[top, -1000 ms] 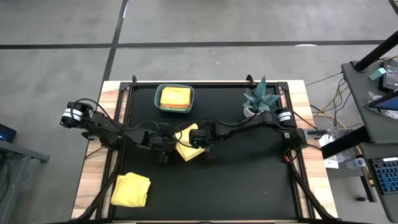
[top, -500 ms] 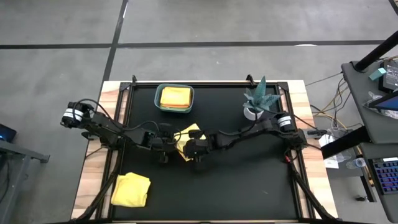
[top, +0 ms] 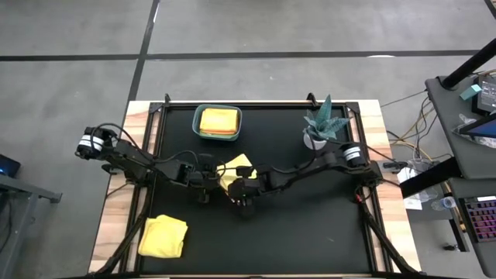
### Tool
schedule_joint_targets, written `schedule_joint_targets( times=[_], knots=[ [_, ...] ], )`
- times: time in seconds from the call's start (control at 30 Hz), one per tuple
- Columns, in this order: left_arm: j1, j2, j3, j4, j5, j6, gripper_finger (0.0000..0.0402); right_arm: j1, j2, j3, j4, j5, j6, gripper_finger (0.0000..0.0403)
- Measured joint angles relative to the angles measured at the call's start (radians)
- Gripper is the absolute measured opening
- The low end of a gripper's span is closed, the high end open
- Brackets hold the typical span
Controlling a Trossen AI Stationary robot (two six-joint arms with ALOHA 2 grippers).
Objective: Fold microfiber towels
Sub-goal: Fold the right yellow microfiber cloth
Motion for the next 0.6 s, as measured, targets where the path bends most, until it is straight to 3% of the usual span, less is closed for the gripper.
schedule_joint_targets(
  times=[0.13, 0.27, 0.6],
  knots=[
    [0.0, 0.0, 0.0, 0.002, 0.0, 0.0, 0.0001, -0.001, 0.041, 0.0, 0.026, 0.002, -0.017, 0.0188],
    [0.0, 0.0, 0.0, 0.003, 0.0, 0.001, 0.0001, 0.0, 0.052, 0.0, 0.052, 0.001, -0.027, 0.018],
    [0.0, 0.0, 0.0, 0.003, 0.0, 0.001, 0.0001, 0.002, 0.046, 0.004, 0.049, 0.001, -0.029, 0.0056]
  ],
)
